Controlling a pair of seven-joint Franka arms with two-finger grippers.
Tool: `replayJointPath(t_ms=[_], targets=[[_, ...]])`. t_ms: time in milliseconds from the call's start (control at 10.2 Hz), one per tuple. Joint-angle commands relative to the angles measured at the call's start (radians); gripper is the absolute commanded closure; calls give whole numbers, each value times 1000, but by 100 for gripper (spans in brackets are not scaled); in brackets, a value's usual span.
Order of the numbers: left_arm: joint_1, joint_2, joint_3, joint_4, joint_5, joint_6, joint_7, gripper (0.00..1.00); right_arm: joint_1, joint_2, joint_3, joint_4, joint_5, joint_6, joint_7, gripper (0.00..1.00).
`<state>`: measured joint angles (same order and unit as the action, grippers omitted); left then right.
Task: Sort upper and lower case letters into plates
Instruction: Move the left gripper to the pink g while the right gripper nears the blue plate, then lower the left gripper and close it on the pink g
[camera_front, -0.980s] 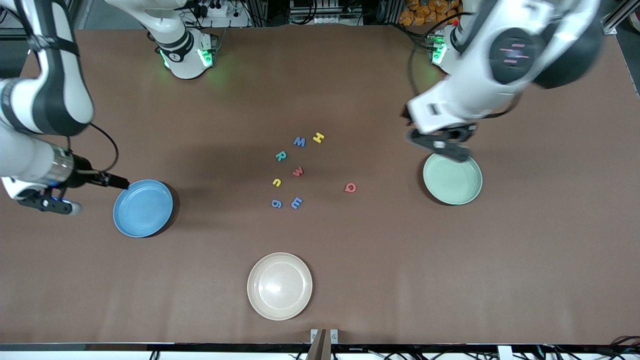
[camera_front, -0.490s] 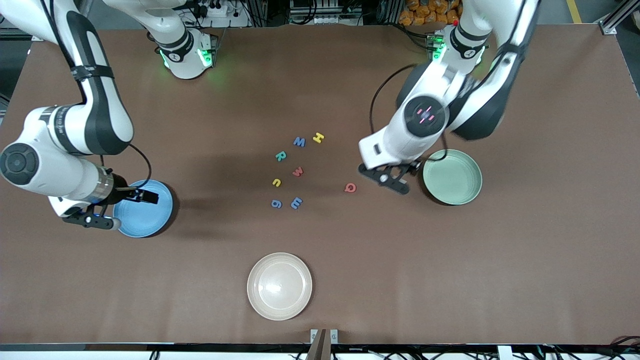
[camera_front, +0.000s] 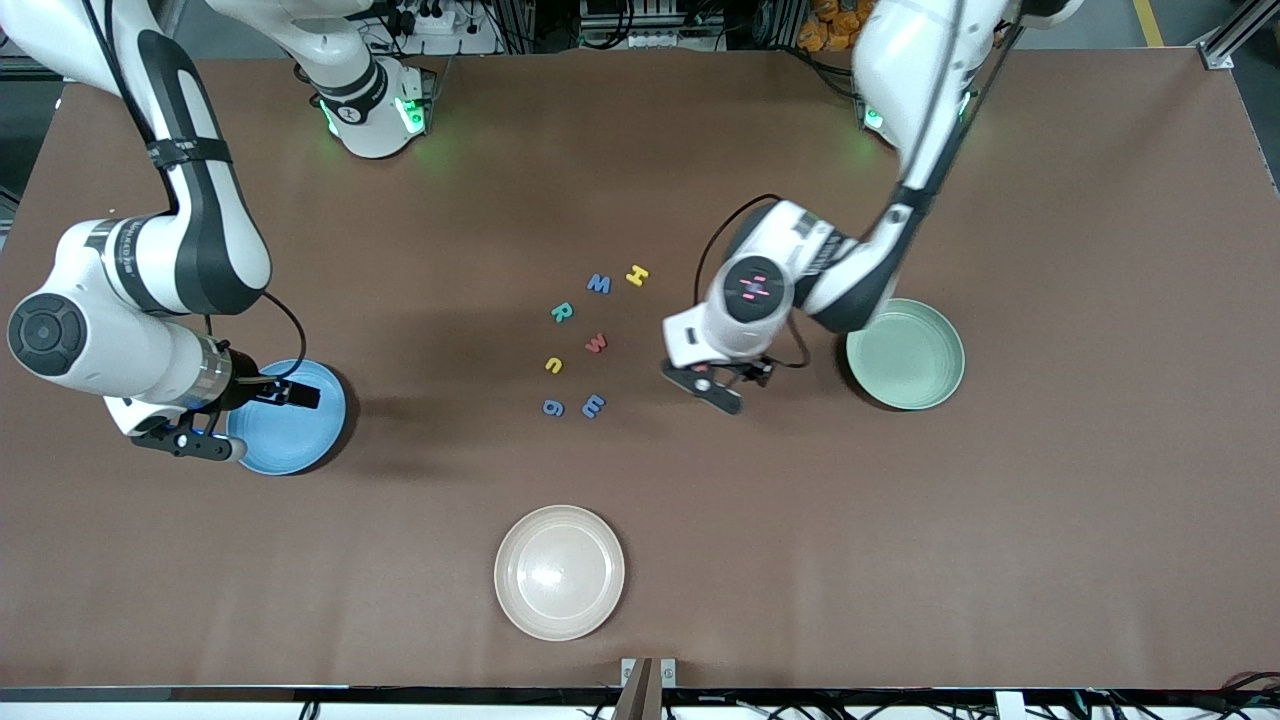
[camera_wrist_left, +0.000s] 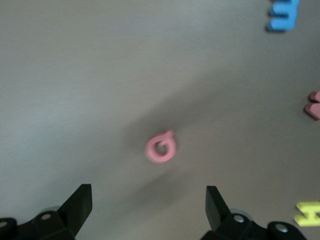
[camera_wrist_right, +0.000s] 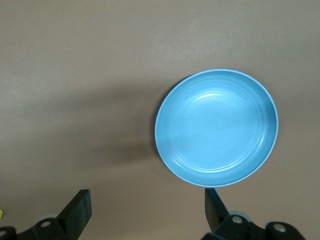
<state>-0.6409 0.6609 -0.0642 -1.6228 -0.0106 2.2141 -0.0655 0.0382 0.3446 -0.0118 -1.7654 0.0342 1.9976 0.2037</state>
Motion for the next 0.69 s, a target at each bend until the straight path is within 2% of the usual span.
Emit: replayJointPath(t_ms=[0,98,588], targets=[[-32,81,6,9,50,143,-14,0,-9,5,6,18,35,13,10,0],[-48,101,6,8,49,174,-16,0,-9,5,6,21,61,15,8,0],[-45,100,9,-45,63,180,-4,0,-3,-51,6,15,62,-52,10,0]])
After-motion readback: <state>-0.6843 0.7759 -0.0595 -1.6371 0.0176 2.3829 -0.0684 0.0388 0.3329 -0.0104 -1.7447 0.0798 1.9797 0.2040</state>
